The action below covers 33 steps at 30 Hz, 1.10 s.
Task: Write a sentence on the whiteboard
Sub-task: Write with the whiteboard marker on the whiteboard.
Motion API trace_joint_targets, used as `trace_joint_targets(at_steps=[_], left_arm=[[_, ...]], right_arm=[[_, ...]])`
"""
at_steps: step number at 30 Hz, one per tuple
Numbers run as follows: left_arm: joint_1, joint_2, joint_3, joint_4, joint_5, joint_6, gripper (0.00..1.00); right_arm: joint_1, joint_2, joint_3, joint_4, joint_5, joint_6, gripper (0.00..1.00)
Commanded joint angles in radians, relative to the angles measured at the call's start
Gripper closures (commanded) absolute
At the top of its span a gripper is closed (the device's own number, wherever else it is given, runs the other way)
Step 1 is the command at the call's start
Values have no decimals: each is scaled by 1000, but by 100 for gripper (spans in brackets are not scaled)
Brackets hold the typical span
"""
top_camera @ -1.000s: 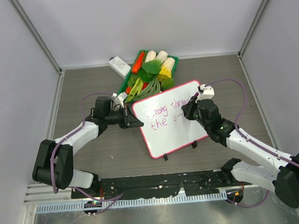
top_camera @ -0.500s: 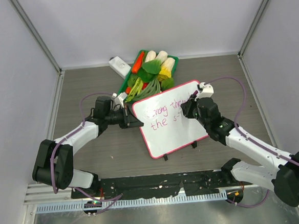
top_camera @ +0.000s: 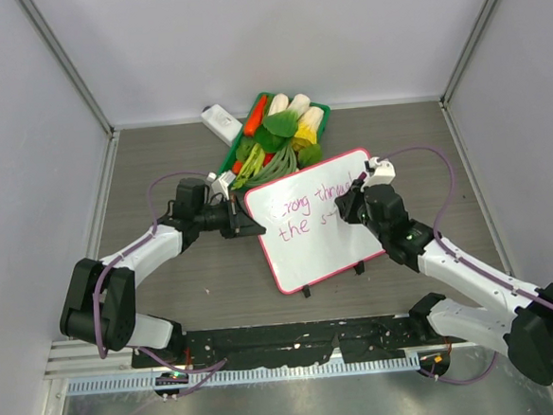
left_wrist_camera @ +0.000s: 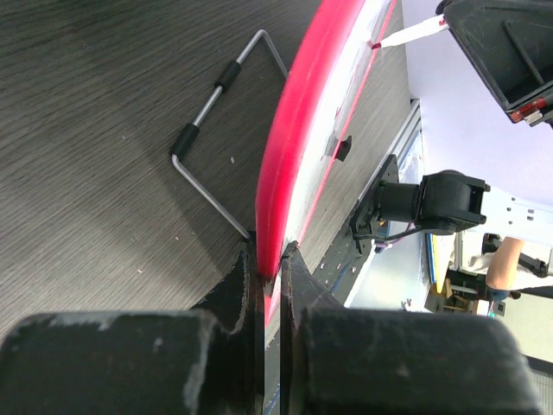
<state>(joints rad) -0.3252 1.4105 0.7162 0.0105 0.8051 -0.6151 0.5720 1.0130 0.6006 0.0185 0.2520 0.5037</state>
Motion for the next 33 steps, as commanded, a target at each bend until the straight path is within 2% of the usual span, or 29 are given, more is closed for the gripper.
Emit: trace_joint_targets(at_steps=[1,15,33], left_arm=[[11,-8,9,-41,-150,87,100],[9,-10,8,-43,-150,84,100],[9,-15,6,-41,-153,86,100]], right_arm=[[-4,-30,-27,-12,-8,1,99],[-3,-62,-71,-55,-5,-4,98],[-3,-44,8,-35,56,-30,99]])
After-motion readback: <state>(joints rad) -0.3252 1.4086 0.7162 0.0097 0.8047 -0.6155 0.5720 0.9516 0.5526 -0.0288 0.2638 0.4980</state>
